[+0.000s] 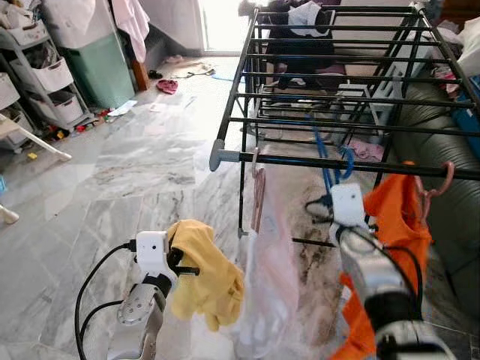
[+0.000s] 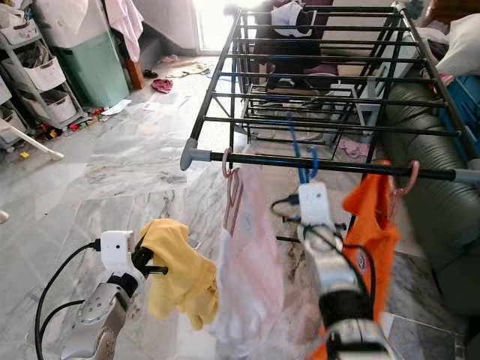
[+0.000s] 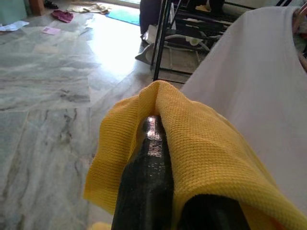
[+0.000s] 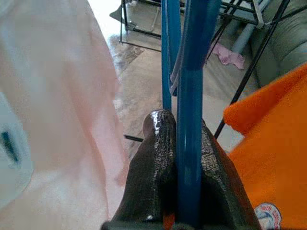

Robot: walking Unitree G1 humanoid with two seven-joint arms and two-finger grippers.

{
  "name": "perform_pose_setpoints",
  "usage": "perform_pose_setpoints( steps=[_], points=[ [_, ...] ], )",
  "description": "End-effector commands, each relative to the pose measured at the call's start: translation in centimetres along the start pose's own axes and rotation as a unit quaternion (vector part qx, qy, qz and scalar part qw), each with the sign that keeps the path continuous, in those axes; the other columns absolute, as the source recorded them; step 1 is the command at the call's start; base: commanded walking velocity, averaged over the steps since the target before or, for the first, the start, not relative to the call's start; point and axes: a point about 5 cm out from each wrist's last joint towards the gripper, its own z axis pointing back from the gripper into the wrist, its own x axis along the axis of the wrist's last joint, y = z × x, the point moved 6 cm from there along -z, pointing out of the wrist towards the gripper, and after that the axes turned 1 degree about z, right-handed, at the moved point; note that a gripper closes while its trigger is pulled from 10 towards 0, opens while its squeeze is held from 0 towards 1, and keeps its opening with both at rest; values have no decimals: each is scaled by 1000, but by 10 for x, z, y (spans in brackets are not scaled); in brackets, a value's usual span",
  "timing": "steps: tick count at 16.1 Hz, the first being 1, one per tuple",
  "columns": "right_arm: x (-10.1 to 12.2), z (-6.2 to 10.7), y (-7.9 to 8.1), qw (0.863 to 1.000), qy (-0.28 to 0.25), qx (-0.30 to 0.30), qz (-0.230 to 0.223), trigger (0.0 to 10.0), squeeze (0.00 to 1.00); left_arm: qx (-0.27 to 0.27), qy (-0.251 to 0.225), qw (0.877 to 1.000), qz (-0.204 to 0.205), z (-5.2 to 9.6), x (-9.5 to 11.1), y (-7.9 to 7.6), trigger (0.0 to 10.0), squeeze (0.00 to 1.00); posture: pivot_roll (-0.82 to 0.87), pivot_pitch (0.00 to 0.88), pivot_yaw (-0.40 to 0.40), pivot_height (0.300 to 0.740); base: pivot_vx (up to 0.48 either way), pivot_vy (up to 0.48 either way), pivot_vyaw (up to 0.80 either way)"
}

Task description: Hang hanger

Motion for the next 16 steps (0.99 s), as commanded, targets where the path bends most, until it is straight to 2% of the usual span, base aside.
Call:
perform_pose_setpoints(
  steps=[1,5,8,16],
  points=[
    [-2,-5,-4,999,27,-8,-21,10000,0,9,-17,1000,-10,-1,12,6,10000,0,-154,0,28,740,0,0,0],
    [-13,-10,-4,996,68,-9,-58,10000,0,9,-17,1000,-13,-2,14,7,10000,0,-143,0,29,740,0,0,0],
    [-23,-11,5,993,95,2,-75,10000,0,9,-15,1000,-16,-2,14,8,10000,0,-143,0,33,740,0,0,0],
    [-43,-8,12,988,130,8,-83,10000,0,3,-9,1000,-18,-6,14,5,10000,0,-155,0,48,740,0,0,0]
  ],
)
